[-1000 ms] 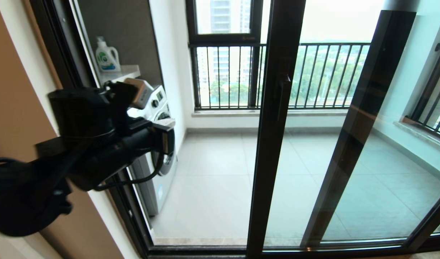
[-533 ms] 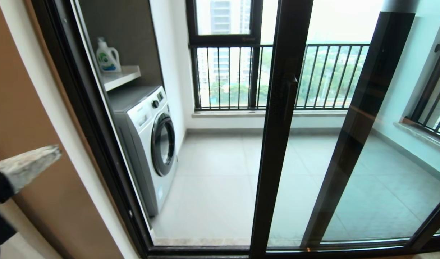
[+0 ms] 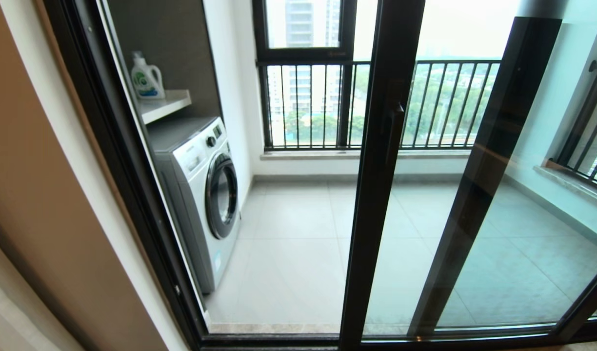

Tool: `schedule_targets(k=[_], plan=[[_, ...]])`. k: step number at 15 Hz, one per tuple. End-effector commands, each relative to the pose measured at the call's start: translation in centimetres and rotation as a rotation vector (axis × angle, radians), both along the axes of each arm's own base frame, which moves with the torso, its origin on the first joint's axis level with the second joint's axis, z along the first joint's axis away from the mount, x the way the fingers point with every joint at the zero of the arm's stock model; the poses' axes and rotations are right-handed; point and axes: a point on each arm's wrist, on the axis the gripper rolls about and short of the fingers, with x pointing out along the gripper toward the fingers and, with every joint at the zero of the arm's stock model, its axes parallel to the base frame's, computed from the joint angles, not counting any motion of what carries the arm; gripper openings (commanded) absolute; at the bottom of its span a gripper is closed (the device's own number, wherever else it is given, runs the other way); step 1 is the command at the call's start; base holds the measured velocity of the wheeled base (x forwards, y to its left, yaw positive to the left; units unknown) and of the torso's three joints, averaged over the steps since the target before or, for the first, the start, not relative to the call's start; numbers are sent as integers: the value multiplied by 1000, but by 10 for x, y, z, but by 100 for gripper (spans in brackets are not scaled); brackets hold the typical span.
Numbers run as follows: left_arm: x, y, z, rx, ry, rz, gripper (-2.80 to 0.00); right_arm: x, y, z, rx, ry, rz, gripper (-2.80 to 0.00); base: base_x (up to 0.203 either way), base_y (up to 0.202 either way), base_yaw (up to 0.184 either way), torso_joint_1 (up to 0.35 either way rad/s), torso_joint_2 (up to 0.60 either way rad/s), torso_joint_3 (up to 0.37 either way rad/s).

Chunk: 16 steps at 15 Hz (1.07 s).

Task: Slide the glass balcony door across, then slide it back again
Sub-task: Open the slid door

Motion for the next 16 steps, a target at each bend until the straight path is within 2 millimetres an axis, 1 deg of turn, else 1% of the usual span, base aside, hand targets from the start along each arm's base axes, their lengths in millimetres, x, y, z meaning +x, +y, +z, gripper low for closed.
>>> schedule_targets(k=[1,2,3,4,5,7,8,10,12,13,16], plan=[[-5,-2,-12,36,-22,86,-280,1,0,-3,0,12,0,-280,0,0,0,0,0,0],[-8,-5,-10,59,-33,117,-280,1,0,-3,0,12,0,-280,0,0,0,0,0,0],[-10,-7,-7,87,-62,67,-280,1,0,-3,0,12,0,-280,0,0,0,0,0,0],[-10,-8,-13,100,-71,4,-280,1,0,-3,0,12,0,-280,0,0,0,0,0,0],[-8,-9,-27,114,-52,-62,-280,1,0,-3,0,12,0,-280,0,0,0,0,0,0],[-10,-11,-67,154,-8,-197,-280,1,0,-3,0,12,0,-280,0,0,0,0,0,0],[-12,-11,-83,161,18,-232,-280,1,0,-3,0,13,0,-280,0,0,0,0,0,0],[-4,-11,-123,144,178,-256,-280,1,0,-3,0,12,0,-280,0,0,0,0,0,0],[6,-10,-151,128,265,-208,-280,1,0,-3,0,12,0,-280,0,0,0,0,0,0],[6,-10,-154,101,284,-197,-280,1,0,-3,0,12,0,-280,0,0,0,0,0,0],[6,-9,-153,-4,281,-192,-280,1,0,-3,0,11,0,-280,0,0,0,0,0,0]])
